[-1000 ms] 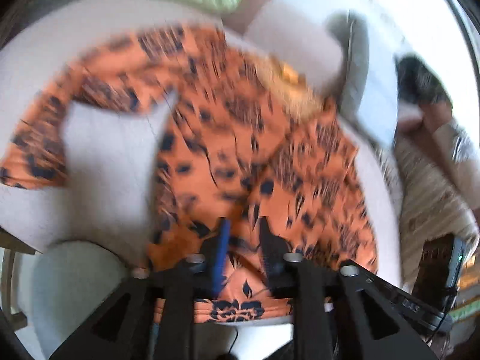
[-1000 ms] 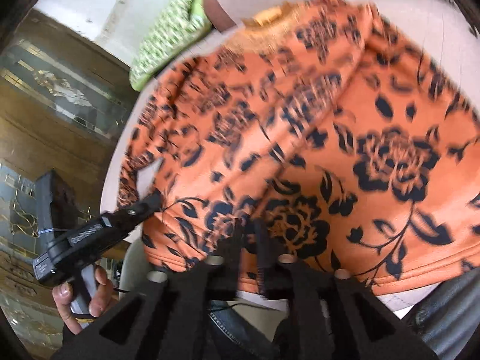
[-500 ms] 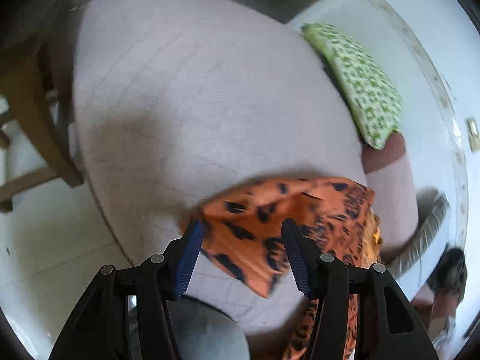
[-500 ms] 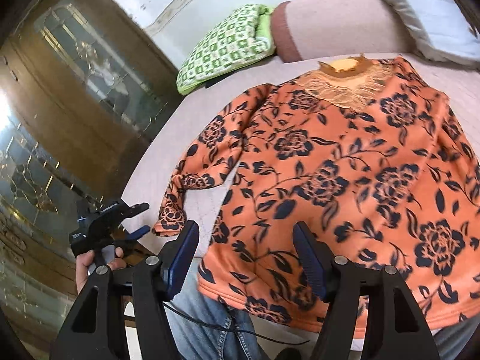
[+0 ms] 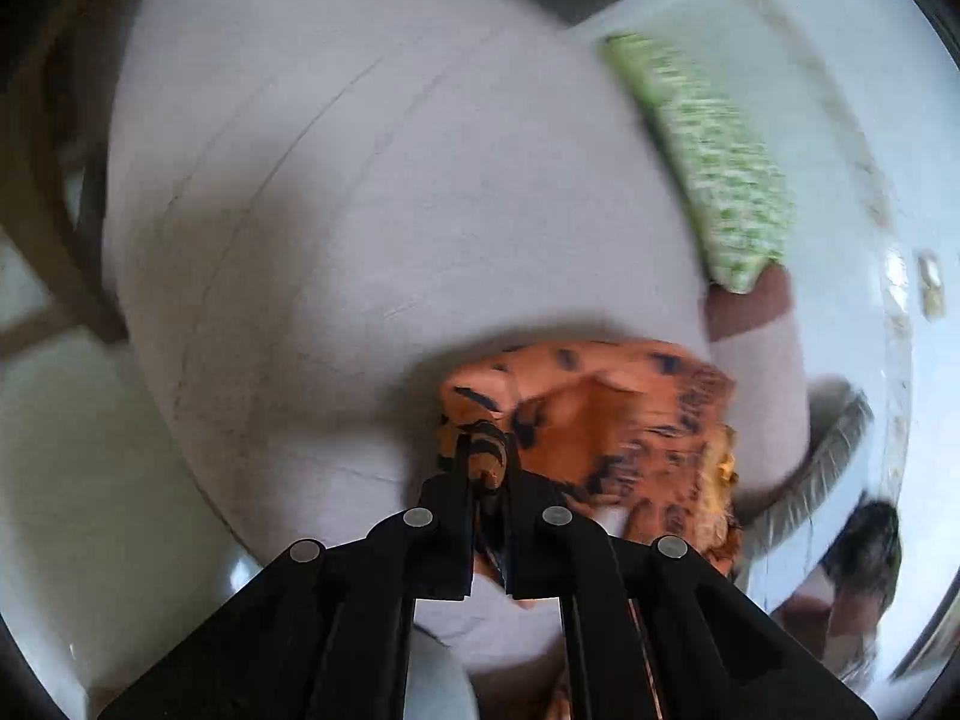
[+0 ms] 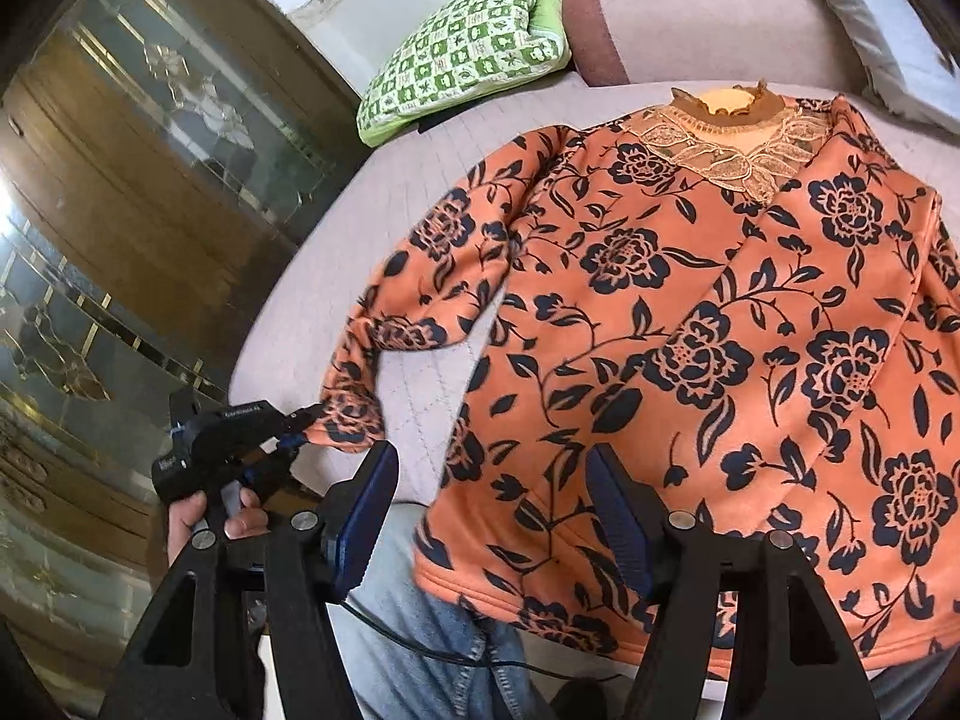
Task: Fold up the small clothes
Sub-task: 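Fold the held sleeve over the folded side with the left tool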
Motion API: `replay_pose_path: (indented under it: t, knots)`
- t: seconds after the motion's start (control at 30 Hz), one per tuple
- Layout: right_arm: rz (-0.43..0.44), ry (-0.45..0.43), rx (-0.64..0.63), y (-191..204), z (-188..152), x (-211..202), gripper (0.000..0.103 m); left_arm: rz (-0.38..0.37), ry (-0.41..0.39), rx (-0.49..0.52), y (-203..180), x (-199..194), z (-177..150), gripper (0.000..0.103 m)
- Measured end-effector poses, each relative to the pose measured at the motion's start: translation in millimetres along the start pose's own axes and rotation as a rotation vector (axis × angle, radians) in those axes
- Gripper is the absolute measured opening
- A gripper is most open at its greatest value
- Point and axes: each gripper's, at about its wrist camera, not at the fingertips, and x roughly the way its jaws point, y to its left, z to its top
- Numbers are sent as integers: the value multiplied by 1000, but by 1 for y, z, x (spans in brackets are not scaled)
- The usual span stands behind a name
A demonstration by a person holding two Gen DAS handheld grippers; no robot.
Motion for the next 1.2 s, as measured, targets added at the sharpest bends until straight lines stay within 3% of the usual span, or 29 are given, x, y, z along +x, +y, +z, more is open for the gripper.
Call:
replay_pose_path:
  t: [0.1, 0.2, 0.3, 0.43, 0.53, 0.6, 0.67, 0.73, 0.8, 0.93, 1.1, 1.13, 1.2]
  knots:
    - [12, -34, 18, -4, 8, -15, 67, -139, -59, 248, -58, -40, -24, 4]
    - [36, -78, 66, -18, 16, -34, 67, -280, -40, 495, -118, -73, -64, 4]
    - [51, -125, 115, -35, 17, -53, 67, -372, 96, 693, -164, -73, -111, 4]
    - [17, -171, 193, -72, 11, -72, 67, -397, 262, 857, -191, -41, -173, 4]
    - [17, -165, 284, -108, 1, -76, 68, -407, 427, 862, -188, 1, -202, 5]
    - [21, -149, 333, -129, -6, -73, 68, -358, 529, 856, -179, 28, -211, 8]
    - [28, -122, 357, -141, -12, -64, 68, -336, 571, 823, -172, 39, -207, 10]
    - [49, -88, 365, -149, -16, -52, 68, -361, 575, 785, -168, 38, -193, 15]
    - [61, -47, 370, -152, -18, -35, 68, -369, 530, 759, -158, 27, -175, 31]
    - [119, 26, 367, -143, -24, -2, 67, -343, 475, 698, -139, 10, -152, 38]
    - [-71, 127, 300, -128, -35, 23, 59, -249, 436, 609, -124, 23, -135, 38]
    - [-89, 136, 286, -126, -40, 24, 52, -240, 436, 586, -122, 28, -132, 38]
    - [-129, 158, 237, -120, -48, 26, 22, -215, 439, 564, -121, 35, -128, 38]
